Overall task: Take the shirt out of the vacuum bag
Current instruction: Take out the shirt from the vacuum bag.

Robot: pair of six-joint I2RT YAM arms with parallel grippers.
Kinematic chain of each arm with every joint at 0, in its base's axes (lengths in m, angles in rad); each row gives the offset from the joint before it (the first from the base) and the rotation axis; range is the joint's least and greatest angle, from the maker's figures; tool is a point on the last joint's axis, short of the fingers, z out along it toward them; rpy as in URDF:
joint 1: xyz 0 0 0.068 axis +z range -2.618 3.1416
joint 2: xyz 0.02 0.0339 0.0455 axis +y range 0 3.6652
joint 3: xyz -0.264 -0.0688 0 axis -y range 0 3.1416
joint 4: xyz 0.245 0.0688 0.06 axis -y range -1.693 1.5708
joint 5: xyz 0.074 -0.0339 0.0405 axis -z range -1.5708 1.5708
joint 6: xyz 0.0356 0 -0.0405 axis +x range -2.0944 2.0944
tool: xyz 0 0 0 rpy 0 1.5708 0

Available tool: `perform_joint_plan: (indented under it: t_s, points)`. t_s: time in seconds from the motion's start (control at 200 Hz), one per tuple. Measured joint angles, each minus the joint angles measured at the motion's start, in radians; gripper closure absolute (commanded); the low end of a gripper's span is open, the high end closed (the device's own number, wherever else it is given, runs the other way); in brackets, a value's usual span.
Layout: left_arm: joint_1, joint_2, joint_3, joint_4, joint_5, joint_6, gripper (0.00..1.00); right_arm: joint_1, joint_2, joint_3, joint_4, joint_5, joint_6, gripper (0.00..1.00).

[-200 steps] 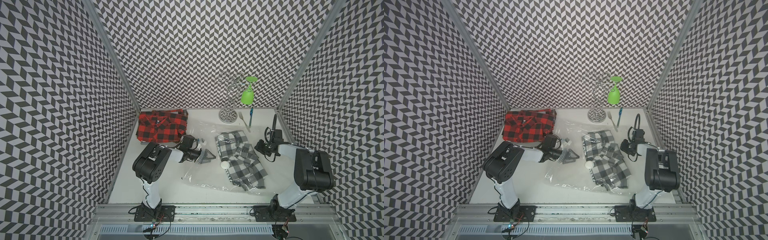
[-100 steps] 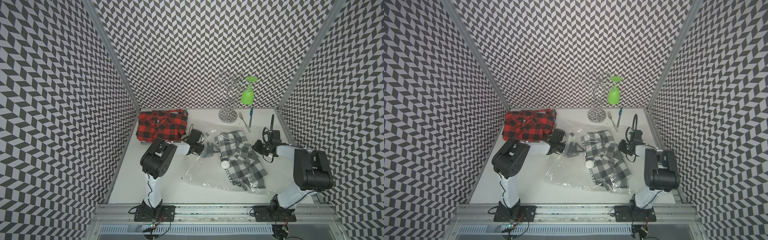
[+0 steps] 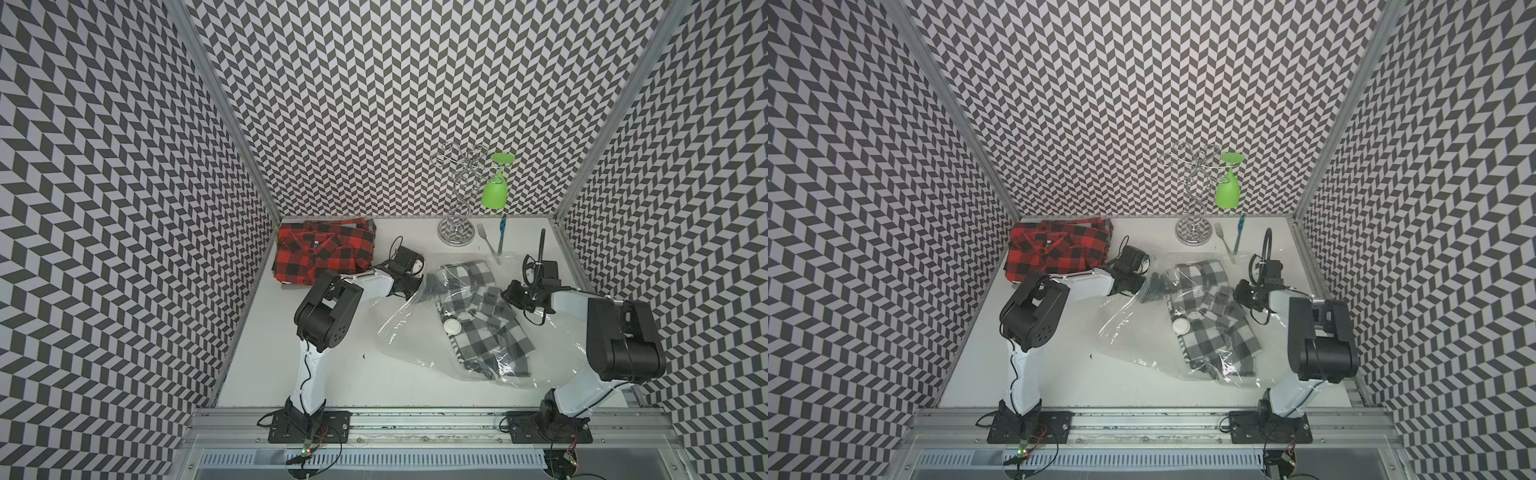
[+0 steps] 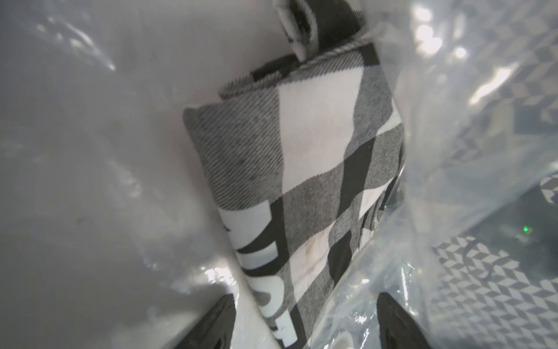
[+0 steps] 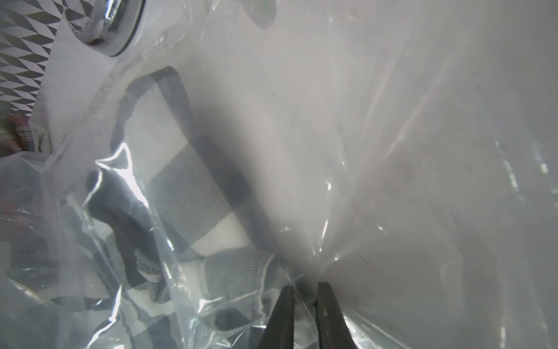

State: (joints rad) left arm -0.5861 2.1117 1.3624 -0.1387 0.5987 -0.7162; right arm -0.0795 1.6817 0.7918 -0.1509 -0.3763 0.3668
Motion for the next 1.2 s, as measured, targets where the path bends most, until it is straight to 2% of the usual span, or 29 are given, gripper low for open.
perform_joint_plan:
  t_s: [0.1, 0.355, 0.606, 0.676, 0.981, 1.201]
  points:
    - [-0.003, 0.034, 0.058, -0.020, -0.020, 0.001, 0.26, 0.000, 0.000, -0.003, 0.006, -0.006, 0.000, 0.83]
    - [-0.003, 0.087, 0.133, -0.056, -0.055, 0.020, 0.48, 0.002, -0.001, -0.011, 0.019, -0.018, -0.001, 0.83]
    - [-0.006, 0.087, 0.110, -0.066, -0.089, 0.042, 0.84, 0.006, -0.003, -0.019, 0.027, -0.033, -0.001, 0.84]
    - [-0.007, 0.087, 0.102, -0.065, -0.098, 0.045, 1.00, 0.006, -0.003, -0.019, 0.026, -0.039, -0.002, 0.84]
    - [-0.008, 0.087, 0.098, -0.065, -0.101, 0.054, 1.00, 0.006, -0.007, -0.016, 0.021, -0.055, -0.003, 0.84]
    - [-0.009, 0.052, 0.056, -0.071, -0.107, 0.053, 1.00, 0.011, -0.055, -0.008, -0.088, -0.071, 0.011, 0.82]
